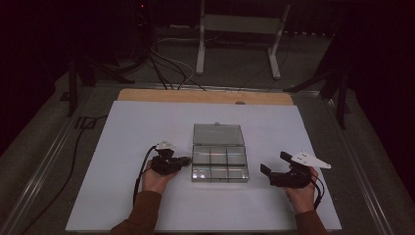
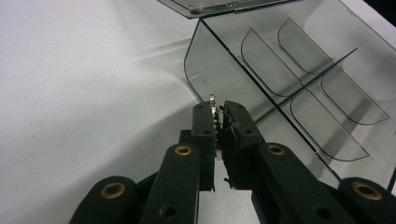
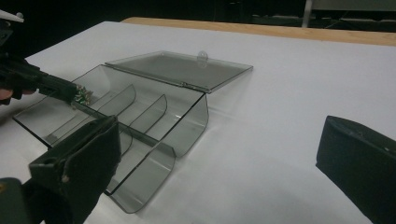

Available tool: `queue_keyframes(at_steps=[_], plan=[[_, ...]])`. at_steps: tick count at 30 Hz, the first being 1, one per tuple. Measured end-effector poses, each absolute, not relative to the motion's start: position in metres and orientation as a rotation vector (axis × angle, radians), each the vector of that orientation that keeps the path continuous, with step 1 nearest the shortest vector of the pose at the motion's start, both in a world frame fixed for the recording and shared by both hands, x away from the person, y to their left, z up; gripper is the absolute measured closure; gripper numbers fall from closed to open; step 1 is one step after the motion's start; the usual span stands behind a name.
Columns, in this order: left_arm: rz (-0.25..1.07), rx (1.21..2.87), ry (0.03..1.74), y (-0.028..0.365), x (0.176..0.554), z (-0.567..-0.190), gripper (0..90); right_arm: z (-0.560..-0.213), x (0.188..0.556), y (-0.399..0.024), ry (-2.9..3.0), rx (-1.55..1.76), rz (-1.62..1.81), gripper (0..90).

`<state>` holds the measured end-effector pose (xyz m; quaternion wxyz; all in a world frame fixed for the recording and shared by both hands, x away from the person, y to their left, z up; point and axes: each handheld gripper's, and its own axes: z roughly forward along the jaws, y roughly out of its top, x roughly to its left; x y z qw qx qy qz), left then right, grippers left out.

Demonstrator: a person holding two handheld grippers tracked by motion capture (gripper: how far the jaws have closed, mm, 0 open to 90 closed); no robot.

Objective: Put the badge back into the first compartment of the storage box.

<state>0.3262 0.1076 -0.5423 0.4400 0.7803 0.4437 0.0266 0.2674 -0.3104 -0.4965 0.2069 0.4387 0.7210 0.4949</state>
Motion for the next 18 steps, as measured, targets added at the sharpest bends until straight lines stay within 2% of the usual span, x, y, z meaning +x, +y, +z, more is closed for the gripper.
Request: queue_keyframes(at_steps=[3,18], plan=[[0.075,1.938,1.105,0.1067,0.3252,-0.5413,89.2,-0.4964,0.2673,-0.3104,2.007,1.223,1.38,0.0],[0.094,1.919,1.132,0.1117,0.3244,-0.5378,89.8,-0.4967,0.2673,-0.3102,2.01,1.221,1.385,0.0]])
